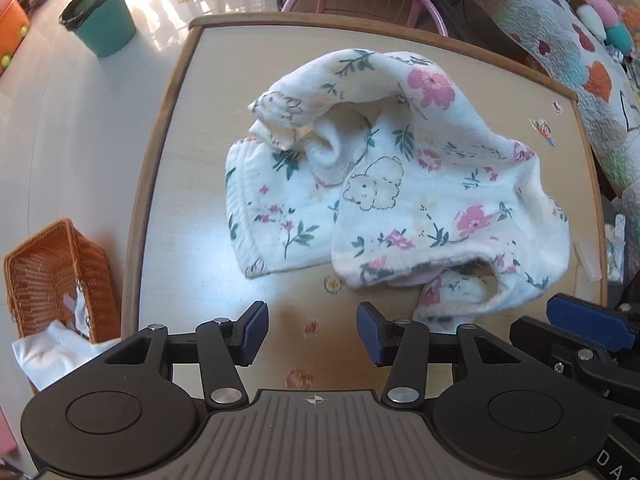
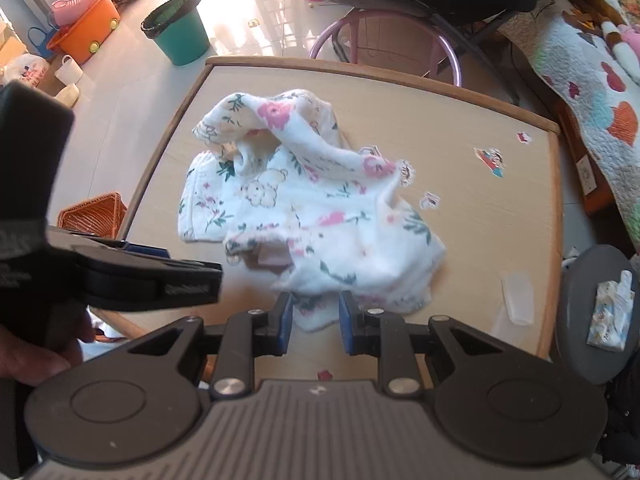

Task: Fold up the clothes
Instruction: 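Move both grippers toward the garment's edge on the table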

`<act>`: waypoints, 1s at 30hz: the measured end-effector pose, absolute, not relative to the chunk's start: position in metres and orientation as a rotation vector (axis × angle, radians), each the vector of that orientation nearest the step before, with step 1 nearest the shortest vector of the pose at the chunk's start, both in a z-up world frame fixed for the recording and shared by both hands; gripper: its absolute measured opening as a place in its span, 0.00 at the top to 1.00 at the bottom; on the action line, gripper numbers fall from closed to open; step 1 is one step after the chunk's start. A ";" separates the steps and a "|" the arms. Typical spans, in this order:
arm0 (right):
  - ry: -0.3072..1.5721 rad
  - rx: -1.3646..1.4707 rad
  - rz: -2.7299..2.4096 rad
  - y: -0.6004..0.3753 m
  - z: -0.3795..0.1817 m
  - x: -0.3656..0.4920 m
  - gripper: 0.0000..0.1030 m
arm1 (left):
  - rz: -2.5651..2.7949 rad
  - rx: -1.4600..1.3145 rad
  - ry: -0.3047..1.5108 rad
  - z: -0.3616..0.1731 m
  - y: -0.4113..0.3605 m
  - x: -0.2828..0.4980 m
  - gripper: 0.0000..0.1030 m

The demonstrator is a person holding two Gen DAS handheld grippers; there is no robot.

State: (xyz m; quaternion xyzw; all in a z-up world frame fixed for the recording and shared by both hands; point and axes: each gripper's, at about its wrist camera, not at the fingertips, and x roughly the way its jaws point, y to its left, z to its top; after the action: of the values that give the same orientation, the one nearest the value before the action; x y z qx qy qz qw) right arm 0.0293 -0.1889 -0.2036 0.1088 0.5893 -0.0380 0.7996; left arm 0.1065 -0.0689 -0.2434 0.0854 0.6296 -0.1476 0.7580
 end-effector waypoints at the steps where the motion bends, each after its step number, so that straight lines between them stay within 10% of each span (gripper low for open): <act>1: 1.266 0.236 -0.072 -0.189 -0.205 0.032 0.77 | -0.324 0.198 1.373 -0.246 -0.071 0.109 0.52; 30: 1.283 0.253 -0.120 -0.193 -0.207 0.056 0.71 | -0.556 0.156 1.347 -0.275 -0.065 0.142 0.56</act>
State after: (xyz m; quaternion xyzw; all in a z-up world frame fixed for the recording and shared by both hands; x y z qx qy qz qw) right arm 0.0560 -0.1929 -0.2073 0.1175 0.5962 -0.0556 0.7922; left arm 0.1421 -0.0646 -0.2745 0.0713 0.6147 -0.2536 0.7434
